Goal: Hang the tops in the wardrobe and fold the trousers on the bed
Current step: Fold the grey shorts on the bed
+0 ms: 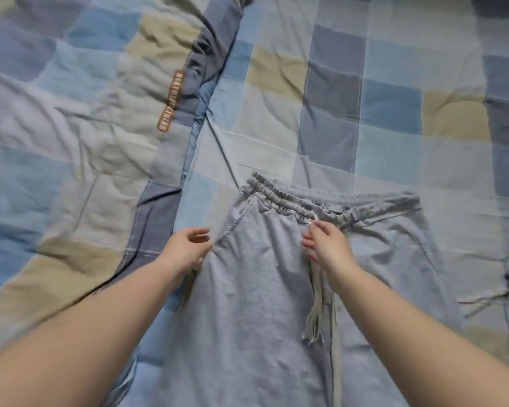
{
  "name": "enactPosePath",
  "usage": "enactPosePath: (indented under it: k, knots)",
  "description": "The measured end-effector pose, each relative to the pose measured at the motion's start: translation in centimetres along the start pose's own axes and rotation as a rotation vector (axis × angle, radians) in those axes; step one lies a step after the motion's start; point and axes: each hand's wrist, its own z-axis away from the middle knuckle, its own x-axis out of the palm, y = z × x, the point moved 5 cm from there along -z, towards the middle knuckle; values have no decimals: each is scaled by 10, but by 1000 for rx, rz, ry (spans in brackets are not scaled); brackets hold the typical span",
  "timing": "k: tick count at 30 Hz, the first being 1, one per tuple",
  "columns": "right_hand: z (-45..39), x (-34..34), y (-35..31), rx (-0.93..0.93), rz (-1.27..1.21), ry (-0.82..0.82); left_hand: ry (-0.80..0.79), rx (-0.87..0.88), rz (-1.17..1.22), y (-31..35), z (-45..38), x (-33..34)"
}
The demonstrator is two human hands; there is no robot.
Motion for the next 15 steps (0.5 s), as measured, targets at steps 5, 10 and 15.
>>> enactPosePath:
  k: [5,10,15]
  knots:
    - [28,103,3,-170,444,-260,49,27,-184,-49,15,-23]
    - [42,166,12,-214,807,-376,-188,215,-661,-89,42,-17]
    - [45,184,21,-195,1100,-324,-411,471,-1006,-110,88,-2]
